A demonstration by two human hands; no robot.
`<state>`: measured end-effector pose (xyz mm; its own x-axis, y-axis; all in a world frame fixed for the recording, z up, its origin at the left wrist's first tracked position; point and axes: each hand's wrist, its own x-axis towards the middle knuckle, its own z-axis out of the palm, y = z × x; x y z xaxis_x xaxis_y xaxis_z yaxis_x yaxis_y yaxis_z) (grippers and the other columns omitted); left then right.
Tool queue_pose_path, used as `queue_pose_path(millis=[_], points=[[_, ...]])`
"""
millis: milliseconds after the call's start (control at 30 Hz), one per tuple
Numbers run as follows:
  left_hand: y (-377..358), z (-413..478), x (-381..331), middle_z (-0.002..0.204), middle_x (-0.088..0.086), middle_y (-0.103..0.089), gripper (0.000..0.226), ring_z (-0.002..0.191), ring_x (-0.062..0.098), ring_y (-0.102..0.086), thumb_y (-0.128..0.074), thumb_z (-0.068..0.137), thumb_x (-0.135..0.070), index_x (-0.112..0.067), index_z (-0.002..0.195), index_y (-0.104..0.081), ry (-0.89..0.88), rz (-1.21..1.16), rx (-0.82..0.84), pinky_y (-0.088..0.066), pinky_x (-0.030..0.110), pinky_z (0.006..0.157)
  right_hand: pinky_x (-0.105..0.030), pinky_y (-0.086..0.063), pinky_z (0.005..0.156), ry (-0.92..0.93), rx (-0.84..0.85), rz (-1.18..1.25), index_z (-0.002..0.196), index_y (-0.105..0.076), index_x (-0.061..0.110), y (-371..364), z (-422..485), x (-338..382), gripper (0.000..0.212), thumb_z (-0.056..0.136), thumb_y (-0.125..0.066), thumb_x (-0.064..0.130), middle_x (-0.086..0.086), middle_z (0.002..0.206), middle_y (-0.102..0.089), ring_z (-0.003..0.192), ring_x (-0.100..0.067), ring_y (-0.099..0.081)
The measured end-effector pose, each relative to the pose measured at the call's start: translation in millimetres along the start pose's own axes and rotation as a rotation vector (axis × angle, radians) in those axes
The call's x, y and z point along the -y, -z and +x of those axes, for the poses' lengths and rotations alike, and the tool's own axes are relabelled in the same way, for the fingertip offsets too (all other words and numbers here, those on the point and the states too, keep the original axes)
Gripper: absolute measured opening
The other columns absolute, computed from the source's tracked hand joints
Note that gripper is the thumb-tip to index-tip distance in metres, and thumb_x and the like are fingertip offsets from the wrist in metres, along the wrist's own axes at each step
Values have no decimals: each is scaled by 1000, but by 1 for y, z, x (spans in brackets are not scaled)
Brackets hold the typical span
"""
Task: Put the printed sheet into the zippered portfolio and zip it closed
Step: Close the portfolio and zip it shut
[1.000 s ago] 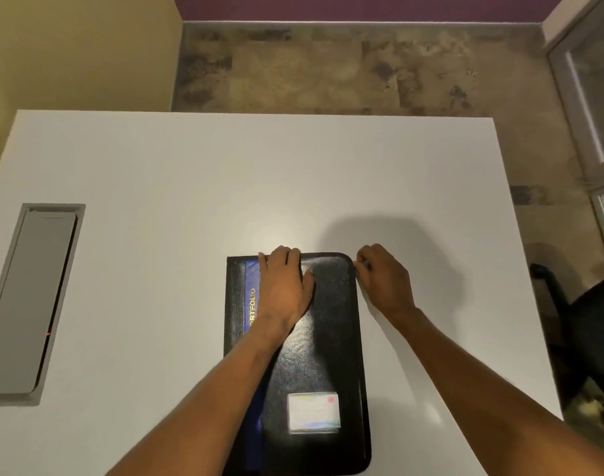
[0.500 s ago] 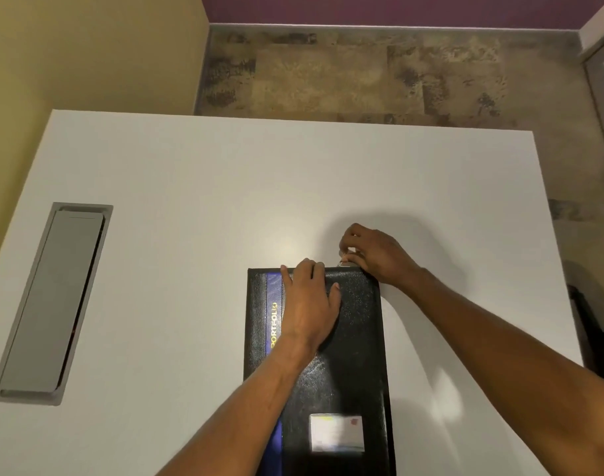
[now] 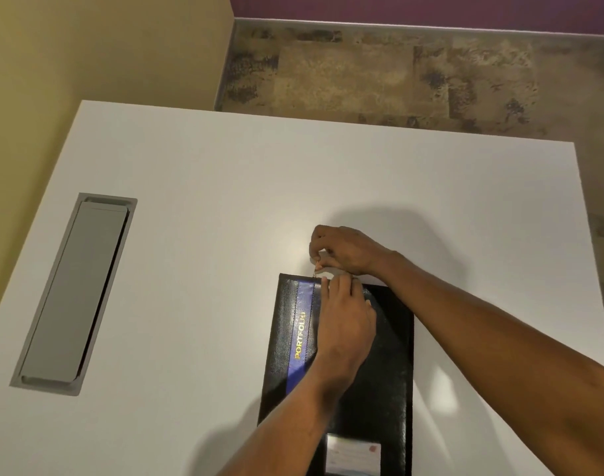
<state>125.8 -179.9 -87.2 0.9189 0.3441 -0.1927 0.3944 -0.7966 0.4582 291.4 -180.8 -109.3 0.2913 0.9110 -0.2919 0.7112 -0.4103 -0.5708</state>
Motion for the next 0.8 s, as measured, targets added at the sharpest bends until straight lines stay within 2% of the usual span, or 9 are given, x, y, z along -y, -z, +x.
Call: queue_pose_path(millis=[133,233,400,500,567,700,800], points=[[-5,-2,1,134,14,-57,44,128,30,-51,-55,97,-26,-5,136,-58,4,6,25,-39,46,118,-26,-37,67,9,11,30,81,-56,34,-4,15,12,18,89,-72,34,13,101,-58,76,-11,-54],[-7,-2,4,135,13,-56,47,130,29,-50,-57,97,-25,-5,140,-56,9,18,17,-37,46,121,-26,-34,68,-20,-3,50,83,-60,29,-7,18,19,16,87,-75,31,12,101,-59,78,-14,-55],[-12,0,11,131,15,-59,47,126,29,-52,-54,95,-22,-4,138,-60,21,-14,-36,-35,43,122,-30,-39,77,-107,-32,105,87,-64,25,-10,23,41,12,85,-74,31,8,104,-60,85,-18,-57],[-10,3,15,133,10,-57,47,128,22,-53,-44,97,-30,-15,141,-54,45,-79,-125,-35,38,119,-34,-43,81,-152,-9,77,88,-61,21,-15,29,56,10,87,-71,24,3,101,-59,88,-23,-59],[-9,0,18,139,7,-55,46,134,21,-50,-45,100,-34,-20,144,-47,50,-173,-37,-36,41,120,-37,-47,86,-210,0,68,90,-63,19,-14,28,61,10,89,-70,24,1,103,-60,91,-23,-61],[-10,-17,28,155,11,-43,57,151,30,-30,-42,104,-36,-14,156,-35,-72,-36,37,-15,46,130,-37,-48,89,-290,1,25,100,-67,16,-15,21,67,6,96,-64,19,-5,111,-61,103,-28,-63],[-2,-31,37,162,10,-34,57,156,30,-21,-30,106,-33,-16,160,-29,-132,117,74,-9,51,130,-38,-46,100,-376,-81,107,124,-63,17,-15,5,72,24,104,-51,15,-8,126,-61,117,-29,-59]])
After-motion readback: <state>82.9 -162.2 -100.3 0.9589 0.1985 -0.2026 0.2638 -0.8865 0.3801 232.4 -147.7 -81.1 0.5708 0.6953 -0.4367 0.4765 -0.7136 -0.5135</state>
